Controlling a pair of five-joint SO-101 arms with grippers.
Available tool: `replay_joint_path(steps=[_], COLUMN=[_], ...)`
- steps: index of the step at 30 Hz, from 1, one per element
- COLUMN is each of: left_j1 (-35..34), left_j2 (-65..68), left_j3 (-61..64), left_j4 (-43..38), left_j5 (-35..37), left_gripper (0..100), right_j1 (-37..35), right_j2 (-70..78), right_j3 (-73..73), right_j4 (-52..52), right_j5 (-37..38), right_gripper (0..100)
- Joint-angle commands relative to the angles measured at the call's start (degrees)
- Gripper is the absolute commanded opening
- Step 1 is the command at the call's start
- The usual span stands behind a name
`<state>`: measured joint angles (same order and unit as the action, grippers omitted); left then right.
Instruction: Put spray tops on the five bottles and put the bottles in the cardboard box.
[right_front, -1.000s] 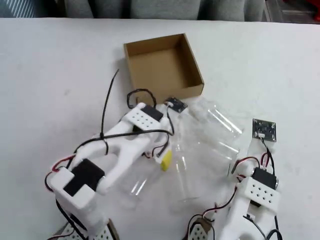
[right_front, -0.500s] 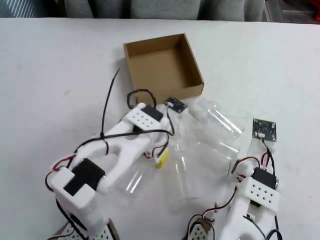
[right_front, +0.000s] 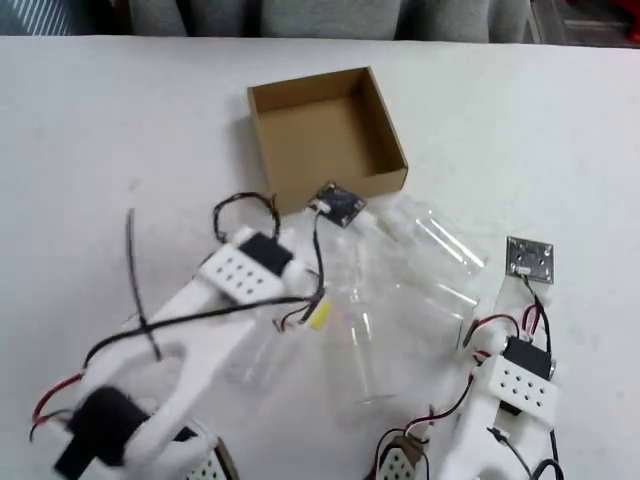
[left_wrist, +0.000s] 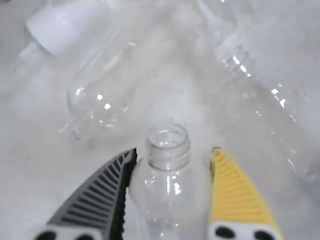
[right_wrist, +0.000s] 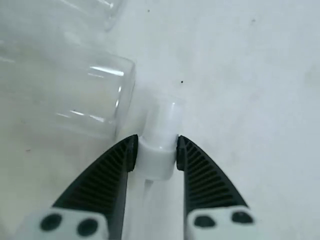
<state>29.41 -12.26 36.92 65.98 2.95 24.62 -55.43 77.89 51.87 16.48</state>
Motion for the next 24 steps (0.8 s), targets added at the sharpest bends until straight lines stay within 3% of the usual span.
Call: replay_joint_path(steps=[1, 7, 14, 20, 24], left_j1=[-1.1, -1.89, -9.1, -12.26, -11.91], left_j2=[-16.66, -32.84, -49.36, -62.02, -71.43], left_j3=[6.95, 17.58, 27.69, 38.24, 43.52], left_j4=[-7.38, -17.41, -29.98, -41.14, -43.78], left_j5=[-0.26, -0.26, -0.18, -0.18, -0.18], left_gripper=[2, 2, 2, 2, 2], right_j1=[-0.75, -7.96, -14.46, -23.96, -28.62], right_j2=[-0.84, -0.84, -0.75, -0.84, -0.84], right_j3=[-0.97, -2.73, -18.37, -22.59, -26.2], right_j4=[-1.8, -7.69, -12.7, -29.58, -37.23], right_j5=[0.0, 0.0, 0.35, 0.09, -2.2], right_gripper=[2.1, 2.2, 2.1, 2.1, 2.1])
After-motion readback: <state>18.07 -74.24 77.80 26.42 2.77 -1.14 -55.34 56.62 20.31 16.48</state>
